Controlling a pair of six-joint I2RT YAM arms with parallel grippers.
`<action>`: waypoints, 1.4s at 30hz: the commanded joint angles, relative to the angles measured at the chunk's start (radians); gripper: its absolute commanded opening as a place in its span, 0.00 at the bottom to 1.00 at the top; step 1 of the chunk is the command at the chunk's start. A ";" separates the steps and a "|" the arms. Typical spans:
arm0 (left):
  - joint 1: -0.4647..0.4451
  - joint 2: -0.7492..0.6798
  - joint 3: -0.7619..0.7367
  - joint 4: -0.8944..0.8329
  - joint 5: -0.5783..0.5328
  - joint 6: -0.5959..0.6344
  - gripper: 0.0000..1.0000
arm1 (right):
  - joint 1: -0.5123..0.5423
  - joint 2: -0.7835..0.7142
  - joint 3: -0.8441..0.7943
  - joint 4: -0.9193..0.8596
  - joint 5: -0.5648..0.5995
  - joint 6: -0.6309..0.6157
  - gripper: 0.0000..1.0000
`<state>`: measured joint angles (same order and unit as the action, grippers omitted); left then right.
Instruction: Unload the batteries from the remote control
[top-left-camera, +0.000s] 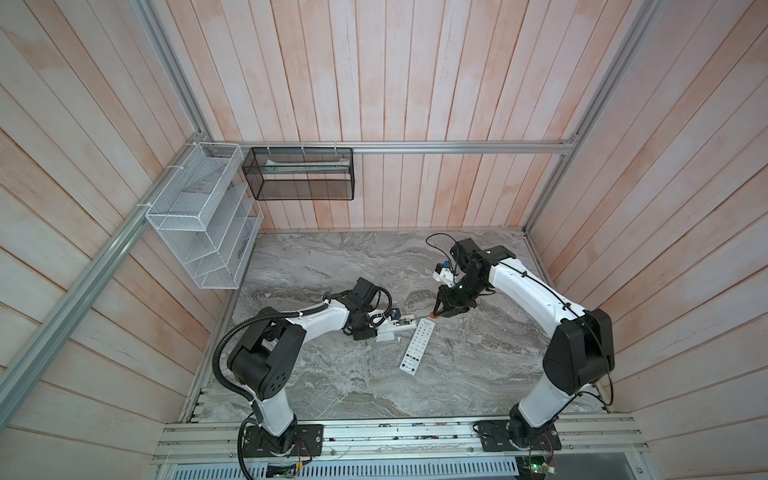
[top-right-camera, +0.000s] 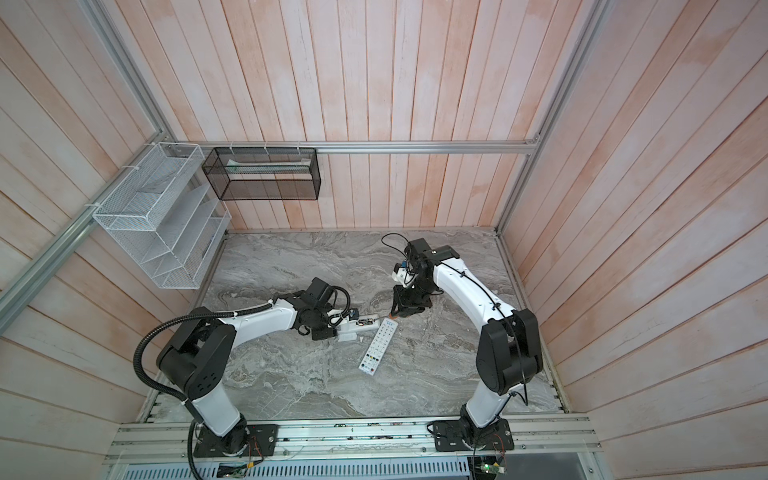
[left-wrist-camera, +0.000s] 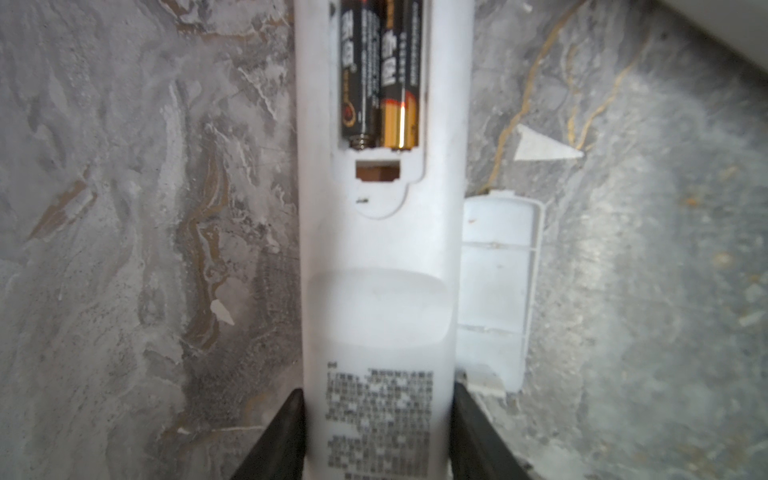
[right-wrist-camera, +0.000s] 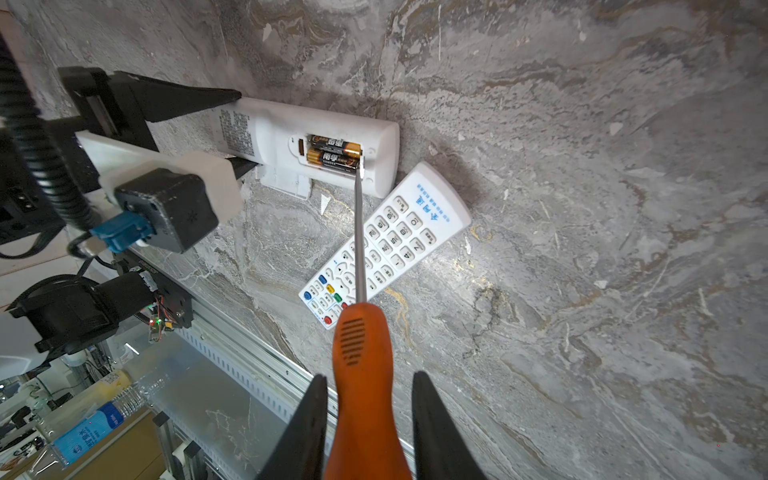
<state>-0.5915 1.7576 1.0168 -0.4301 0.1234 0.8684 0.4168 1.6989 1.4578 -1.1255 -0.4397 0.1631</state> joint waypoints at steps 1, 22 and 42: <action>-0.025 0.011 -0.026 -0.047 0.084 0.008 0.27 | 0.006 0.020 0.025 -0.011 0.027 -0.017 0.00; -0.026 0.005 -0.026 -0.044 0.098 0.006 0.26 | 0.009 0.044 0.013 0.030 -0.017 -0.023 0.00; -0.027 -0.003 -0.032 -0.041 0.102 0.008 0.26 | 0.025 0.043 0.016 0.002 0.042 -0.012 0.00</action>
<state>-0.5915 1.7573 1.0153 -0.4290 0.1329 0.8680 0.4446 1.7466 1.4670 -1.0885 -0.4618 0.1528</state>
